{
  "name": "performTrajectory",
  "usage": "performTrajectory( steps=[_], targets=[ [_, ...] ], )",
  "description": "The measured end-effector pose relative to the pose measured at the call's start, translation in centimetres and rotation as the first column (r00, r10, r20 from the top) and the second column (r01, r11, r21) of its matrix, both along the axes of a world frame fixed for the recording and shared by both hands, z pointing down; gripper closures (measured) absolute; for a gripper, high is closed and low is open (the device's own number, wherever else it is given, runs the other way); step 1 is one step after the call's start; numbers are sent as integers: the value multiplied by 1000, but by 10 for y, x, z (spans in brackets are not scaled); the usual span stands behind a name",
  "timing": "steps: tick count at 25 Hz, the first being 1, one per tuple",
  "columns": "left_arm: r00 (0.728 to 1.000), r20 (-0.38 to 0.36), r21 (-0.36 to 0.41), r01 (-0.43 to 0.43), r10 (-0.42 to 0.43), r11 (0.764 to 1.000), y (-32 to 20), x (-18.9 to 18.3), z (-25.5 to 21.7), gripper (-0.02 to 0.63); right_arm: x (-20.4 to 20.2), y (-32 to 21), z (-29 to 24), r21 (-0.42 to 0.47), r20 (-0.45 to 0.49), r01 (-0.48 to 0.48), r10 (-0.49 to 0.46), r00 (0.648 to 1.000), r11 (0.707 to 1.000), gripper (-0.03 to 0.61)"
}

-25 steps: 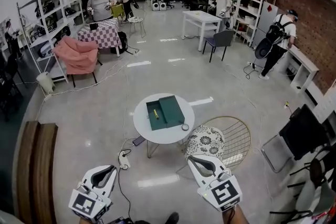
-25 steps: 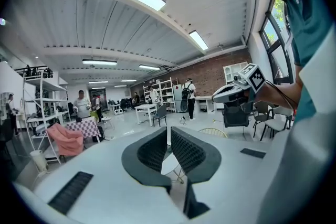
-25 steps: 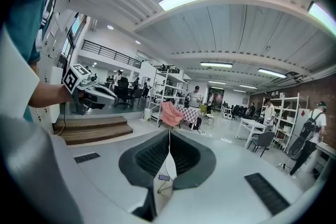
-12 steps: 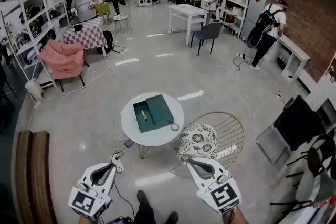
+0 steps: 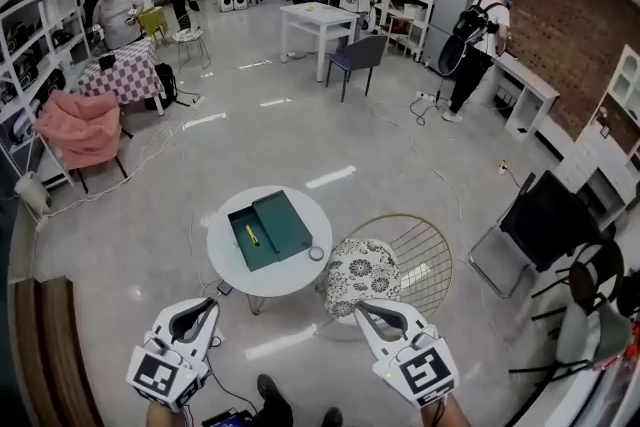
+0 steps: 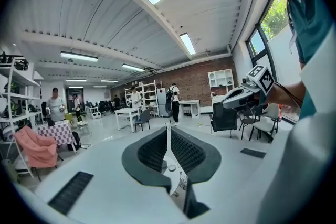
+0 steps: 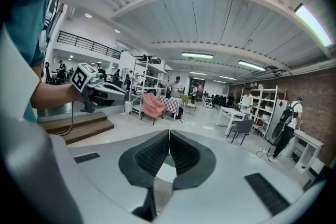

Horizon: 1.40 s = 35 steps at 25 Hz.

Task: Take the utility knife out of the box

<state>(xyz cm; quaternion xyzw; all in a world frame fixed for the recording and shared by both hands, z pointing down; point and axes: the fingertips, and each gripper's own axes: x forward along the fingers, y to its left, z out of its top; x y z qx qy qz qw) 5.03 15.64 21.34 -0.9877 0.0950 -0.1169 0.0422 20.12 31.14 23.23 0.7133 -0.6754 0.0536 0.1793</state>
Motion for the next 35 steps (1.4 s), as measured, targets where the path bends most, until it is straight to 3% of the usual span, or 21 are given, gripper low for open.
performTrajectory(
  steps=[14,25,32,35],
  targets=[
    [998,7,1,-66,66,998,-131,17,3,577,11,-112,-4,2,-17,-95,95,995,995,541],
    [991,-18,16,-135,135,991,-217,8,-3,577,5,-190,-12,5,-19,-157,157,987,988,541],
    [997,3,19,-74,74,997,-268,-4,11,577,14,-250,3,-11,-19,-104,104,994,995,541],
    [996,-8,32,-86,86,996,-275,-4,8,577,25,-278,0,-22,-12,-54,54,998,998,541]
  ],
)
